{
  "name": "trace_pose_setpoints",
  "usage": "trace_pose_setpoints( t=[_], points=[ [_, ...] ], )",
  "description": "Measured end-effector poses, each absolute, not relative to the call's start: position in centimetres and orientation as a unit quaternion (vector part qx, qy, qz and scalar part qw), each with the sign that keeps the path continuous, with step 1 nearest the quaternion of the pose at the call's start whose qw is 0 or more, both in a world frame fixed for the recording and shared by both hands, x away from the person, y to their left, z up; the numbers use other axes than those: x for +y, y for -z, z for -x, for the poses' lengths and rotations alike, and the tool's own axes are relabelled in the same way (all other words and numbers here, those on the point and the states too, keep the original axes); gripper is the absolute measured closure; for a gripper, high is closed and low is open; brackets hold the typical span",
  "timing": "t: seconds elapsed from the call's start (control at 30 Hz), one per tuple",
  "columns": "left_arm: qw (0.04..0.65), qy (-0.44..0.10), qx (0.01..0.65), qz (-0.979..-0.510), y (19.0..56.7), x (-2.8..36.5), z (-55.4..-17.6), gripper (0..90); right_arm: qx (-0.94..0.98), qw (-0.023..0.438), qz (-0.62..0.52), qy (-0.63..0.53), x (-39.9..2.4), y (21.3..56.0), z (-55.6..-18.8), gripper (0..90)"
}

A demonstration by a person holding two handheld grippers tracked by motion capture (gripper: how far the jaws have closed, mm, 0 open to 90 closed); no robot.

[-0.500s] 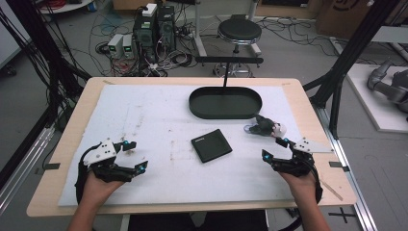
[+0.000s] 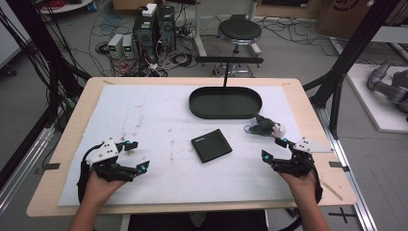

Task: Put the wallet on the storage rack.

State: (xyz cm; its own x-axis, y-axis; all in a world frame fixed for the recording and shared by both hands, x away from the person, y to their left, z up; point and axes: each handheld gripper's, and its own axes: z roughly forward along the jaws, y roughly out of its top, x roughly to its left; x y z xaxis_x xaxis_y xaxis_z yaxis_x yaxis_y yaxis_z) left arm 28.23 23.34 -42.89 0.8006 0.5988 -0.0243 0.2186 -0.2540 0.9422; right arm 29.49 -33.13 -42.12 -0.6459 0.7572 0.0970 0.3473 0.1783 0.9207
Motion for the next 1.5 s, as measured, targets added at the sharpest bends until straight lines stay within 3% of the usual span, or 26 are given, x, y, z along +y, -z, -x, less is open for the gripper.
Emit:
trace_pose_setpoints(
  t=[0.27, 1.0, 1.5],
  points=[
    [0.549, -0.176, 0.27, -0.771, 42.9, 24.0, -28.1, 15.8, 0.755, 0.177, -0.372, -0.511, -32.1, 42.1, -30.2, 19.4],
    [0.551, -0.179, 0.278, -0.766, 43.1, 24.8, -27.6, 15.8, 0.792, 0.112, -0.401, -0.447, -23.9, 42.8, -37.2, 19.4],
    [0.543, -0.177, 0.277, -0.773, 43.3, 24.5, -27.7, 15.8, 0.807, 0.079, -0.404, -0.425, -21.0, 44.4, -39.2, 19.5]
  ],
)
